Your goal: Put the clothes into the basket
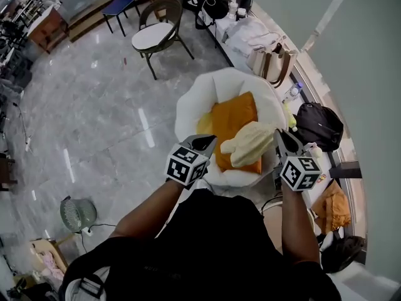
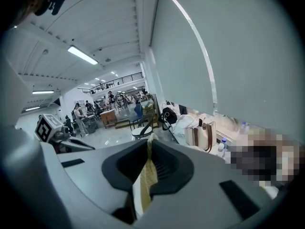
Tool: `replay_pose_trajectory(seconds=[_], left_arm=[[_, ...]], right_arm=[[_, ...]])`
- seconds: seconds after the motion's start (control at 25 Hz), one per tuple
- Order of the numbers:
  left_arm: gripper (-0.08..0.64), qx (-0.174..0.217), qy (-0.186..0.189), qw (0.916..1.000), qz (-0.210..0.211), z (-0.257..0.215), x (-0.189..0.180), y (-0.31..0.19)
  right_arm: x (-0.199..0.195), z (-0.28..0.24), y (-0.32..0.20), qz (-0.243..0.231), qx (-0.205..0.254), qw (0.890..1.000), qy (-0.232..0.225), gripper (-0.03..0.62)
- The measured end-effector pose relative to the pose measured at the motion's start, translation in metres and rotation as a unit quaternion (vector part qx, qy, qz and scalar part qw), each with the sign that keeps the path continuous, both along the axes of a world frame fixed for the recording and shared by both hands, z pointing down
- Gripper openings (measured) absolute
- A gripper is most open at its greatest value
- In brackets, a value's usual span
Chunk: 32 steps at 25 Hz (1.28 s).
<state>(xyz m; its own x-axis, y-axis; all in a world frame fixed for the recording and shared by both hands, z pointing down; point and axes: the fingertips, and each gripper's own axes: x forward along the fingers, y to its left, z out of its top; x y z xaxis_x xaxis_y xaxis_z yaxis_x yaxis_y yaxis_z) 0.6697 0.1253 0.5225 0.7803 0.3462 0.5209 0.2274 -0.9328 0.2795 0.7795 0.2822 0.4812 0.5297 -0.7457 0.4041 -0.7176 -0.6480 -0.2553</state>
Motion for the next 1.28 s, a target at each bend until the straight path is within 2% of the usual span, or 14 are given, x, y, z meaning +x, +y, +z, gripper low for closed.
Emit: replay_pose_trajectory(seconds=[0.24, 0.4, 0.52, 1.04, 1.28], left_arm=[[0.0, -0.005, 0.018, 0.9993, -0.034, -0.021, -0.014, 0.012], [0.0, -0.014, 0.013, 0.9986, -0.05, -0.029, -0.032, 0.03], [0.0, -0.004, 0.01, 0.9981, -0.061, -0.031, -0.05, 0.043], [0.0, 0.009, -0.007, 0.9915, -0.13, -0.029, -0.158, 0.079], [0.0, 0.011, -0.007, 0.9846, -0.174, -0.028, -0.21, 0.076]], right_arm=[[-0.05, -0.024, -0.005, -0.069, 0.01, 0.997, 0.019, 0.04], [-0.077, -0.024, -0.003, -0.105, 0.009, 0.994, 0.031, 0.04], [-0.094, -0.019, 0.004, -0.122, 0.02, 0.992, 0.024, 0.04], [-0.178, -0.006, 0.025, -0.184, 0.045, 0.982, 0.011, 0.04], [-0.221, 0.003, 0.015, -0.232, 0.041, 0.972, 0.004, 0.04]])
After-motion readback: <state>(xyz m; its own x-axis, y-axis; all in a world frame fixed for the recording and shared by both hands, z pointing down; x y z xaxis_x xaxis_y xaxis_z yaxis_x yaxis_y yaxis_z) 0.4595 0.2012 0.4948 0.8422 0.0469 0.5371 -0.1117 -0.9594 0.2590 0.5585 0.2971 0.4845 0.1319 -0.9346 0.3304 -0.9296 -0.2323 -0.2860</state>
